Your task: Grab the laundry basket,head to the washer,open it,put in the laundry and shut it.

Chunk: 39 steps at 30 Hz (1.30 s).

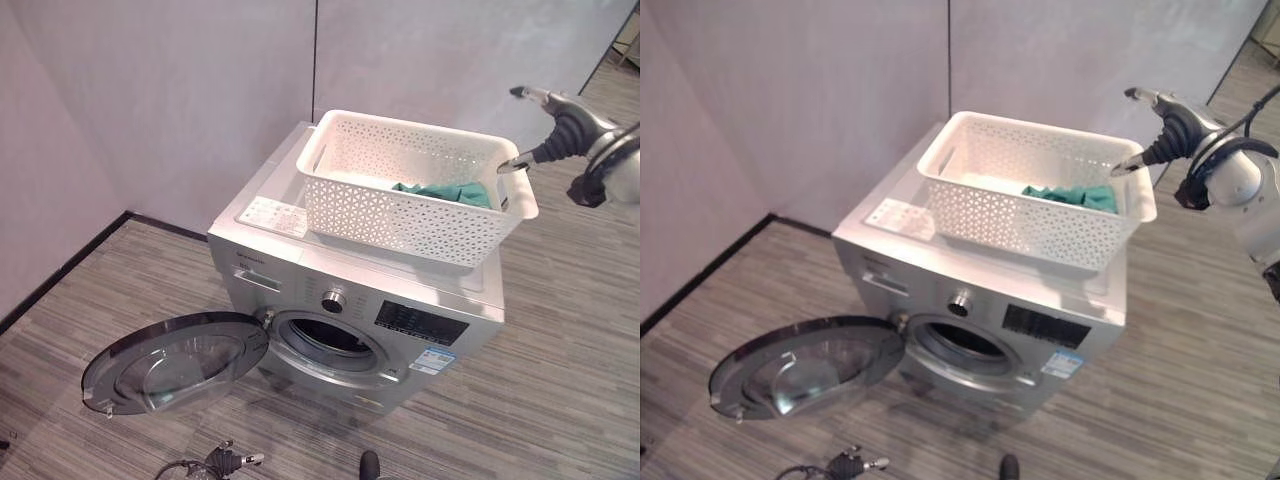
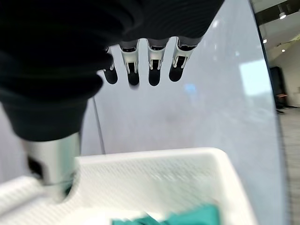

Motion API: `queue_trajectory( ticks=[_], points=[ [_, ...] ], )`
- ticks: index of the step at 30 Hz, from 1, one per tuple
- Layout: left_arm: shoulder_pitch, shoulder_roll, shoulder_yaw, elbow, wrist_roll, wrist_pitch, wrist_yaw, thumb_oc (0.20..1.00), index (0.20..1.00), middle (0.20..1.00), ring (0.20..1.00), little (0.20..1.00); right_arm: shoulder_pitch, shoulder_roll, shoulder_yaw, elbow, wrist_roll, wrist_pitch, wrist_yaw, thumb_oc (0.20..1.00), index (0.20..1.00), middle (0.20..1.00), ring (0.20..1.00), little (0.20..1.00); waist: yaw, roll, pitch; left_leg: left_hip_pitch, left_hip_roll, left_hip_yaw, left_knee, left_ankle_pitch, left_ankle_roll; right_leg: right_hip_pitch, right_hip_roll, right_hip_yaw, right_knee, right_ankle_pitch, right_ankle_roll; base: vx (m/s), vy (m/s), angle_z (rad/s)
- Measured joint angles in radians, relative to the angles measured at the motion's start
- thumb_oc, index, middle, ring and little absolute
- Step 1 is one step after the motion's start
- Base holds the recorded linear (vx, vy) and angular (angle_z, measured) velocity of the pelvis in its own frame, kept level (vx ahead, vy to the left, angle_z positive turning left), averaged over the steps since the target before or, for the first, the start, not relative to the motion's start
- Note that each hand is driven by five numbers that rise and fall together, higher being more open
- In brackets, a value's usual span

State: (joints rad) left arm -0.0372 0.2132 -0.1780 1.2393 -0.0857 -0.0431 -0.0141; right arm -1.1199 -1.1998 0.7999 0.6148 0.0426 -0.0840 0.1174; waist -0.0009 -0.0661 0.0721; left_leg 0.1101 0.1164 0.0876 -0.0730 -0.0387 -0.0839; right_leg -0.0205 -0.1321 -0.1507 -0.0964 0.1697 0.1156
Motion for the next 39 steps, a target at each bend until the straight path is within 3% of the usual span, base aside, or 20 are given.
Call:
queue_trajectory(
  ticks=[2,4,6,12,19,39],
  points=[
    [0.001,0.025,0.039,0.037,-0.037,-0.007,-0.01,1.0,1.0,1.0,1.0,1.0,-0.04,0.093,0.052,0.25,-0.011,0.004,0.021,1.0,1.0,1.0,1.0,1.0,0.018,-0.029,-0.011,-0.037,0.021,-0.027,0.021,-0.006,-0.005,-0.013,0.014,-0.026,0.0,-0.012,-0.012,0.04,-0.209,0.35],
    [-0.001,0.032,0.047,0.069,-0.072,-0.003,-0.01,1.0,1.0,1.0,1.0,1.0,-0.049,0.11,0.06,0.346,-0.025,0.023,0.038,1.0,1.0,1.0,1.0,1.0,0.038,-0.043,-0.017,-0.084,0.034,-0.052,0.033,0.003,-0.017,-0.046,0.03,-0.048,0.0,-0.012,-0.025,0.03,-0.152,0.35],
    [0.051,0.027,0.043,0.07,-0.106,-0.001,-0.009,1.0,1.0,1.0,1.0,1.0,-0.056,0.118,0.059,0.355,-0.028,0.017,0.041,1.0,1.0,1.0,1.0,1.0,0.068,-0.03,-0.006,-0.098,0.056,-0.06,0.036,0.012,-0.027,-0.052,0.054,-0.06,0.007,-0.008,-0.038,0.02,-0.162,0.12],
    [0.059,0.021,0.046,0.067,-0.151,0.0,-0.009,1.0,1.0,1.0,1.0,1.0,-0.067,0.125,0.058,0.417,-0.044,0.021,0.043,1.0,1.0,1.0,1.0,1.0,0.1,-0.014,0.012,-0.132,0.085,-0.116,0.036,0.021,-0.043,-0.052,0.08,-0.114,0.0,-0.025,-0.063,0.02,-0.095,0.25],
    [0.04,0.017,0.035,0.066,-0.177,-0.008,-0.009,1.0,1.0,1.0,1.0,1.0,-0.08,0.154,0.058,0.468,-0.057,0.022,0.038,1.0,1.0,1.0,1.0,1.0,0.1,0.002,0.043,-0.177,0.106,-0.166,0.038,0.036,-0.064,-0.067,0.1,-0.16,0.008,-0.035,-0.069,0.04,-0.072,0.17],
    [0.039,0.021,0.039,0.066,-0.191,-0.01,-0.009,1.0,1.0,1.0,1.0,1.0,-0.106,0.168,0.098,0.439,-0.056,0.023,0.081,1.0,1.0,1.0,1.0,1.0,0.1,-0.019,0.055,-0.177,0.108,-0.164,0.036,0.042,-0.075,-0.066,0.101,-0.162,0.007,-0.033,-0.075,0.01,-0.008,0.0]
  ],
)
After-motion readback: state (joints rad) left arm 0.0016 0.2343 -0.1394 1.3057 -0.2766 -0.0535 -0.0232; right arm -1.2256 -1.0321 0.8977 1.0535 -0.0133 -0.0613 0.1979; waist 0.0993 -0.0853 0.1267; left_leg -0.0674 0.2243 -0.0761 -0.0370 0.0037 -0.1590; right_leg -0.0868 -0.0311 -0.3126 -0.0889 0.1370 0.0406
